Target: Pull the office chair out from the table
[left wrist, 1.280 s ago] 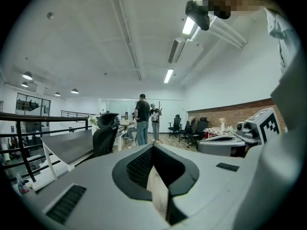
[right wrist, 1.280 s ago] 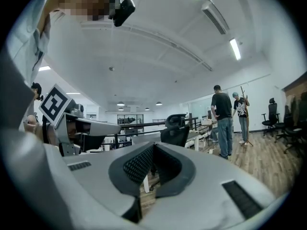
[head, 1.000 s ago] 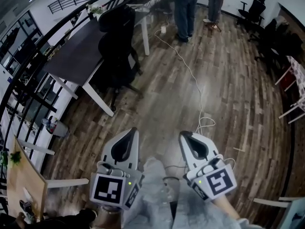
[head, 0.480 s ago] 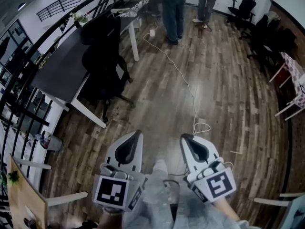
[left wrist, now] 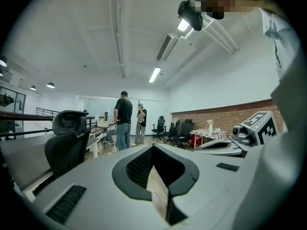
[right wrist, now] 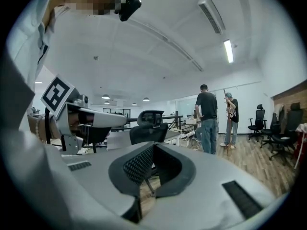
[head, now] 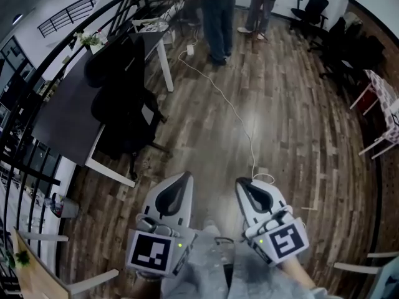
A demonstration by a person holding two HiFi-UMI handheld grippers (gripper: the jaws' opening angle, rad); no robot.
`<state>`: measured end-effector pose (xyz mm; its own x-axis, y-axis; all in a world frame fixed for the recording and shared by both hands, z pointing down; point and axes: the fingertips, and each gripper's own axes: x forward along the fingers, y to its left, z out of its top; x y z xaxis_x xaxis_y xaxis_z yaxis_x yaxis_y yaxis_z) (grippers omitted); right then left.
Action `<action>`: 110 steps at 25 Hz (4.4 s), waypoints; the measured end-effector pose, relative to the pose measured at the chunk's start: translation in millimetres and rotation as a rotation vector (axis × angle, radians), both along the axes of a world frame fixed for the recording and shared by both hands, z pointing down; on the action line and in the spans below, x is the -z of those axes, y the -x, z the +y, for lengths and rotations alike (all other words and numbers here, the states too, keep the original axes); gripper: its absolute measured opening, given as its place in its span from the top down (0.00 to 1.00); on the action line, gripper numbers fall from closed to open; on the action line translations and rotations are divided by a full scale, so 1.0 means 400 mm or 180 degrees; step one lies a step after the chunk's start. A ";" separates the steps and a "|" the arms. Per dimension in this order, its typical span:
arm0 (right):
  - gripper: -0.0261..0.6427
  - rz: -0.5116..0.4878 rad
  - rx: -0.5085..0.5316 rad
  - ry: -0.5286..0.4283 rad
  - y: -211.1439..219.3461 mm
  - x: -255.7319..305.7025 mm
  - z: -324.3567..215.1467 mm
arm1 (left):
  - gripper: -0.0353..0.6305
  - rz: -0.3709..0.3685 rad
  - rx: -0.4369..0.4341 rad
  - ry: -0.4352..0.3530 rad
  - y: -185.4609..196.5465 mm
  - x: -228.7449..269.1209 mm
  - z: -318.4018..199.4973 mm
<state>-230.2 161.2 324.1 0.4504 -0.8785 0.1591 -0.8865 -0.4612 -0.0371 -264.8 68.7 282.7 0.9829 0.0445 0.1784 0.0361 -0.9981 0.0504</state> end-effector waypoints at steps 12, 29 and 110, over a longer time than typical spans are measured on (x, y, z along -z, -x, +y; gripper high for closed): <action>0.96 -0.0017 0.0117 0.0042 -0.138 -0.020 -0.118 | 0.93 0.0006 0.0000 0.0053 -0.152 -0.023 -0.122; 0.96 -0.0010 0.0049 0.0164 -0.228 -0.031 -0.167 | 0.93 0.0032 0.0088 0.0070 -0.212 -0.040 -0.205; 0.96 0.0347 0.2214 0.0055 -1.065 -0.040 -0.923 | 0.93 0.0151 0.2508 0.0051 -0.810 -0.042 -0.809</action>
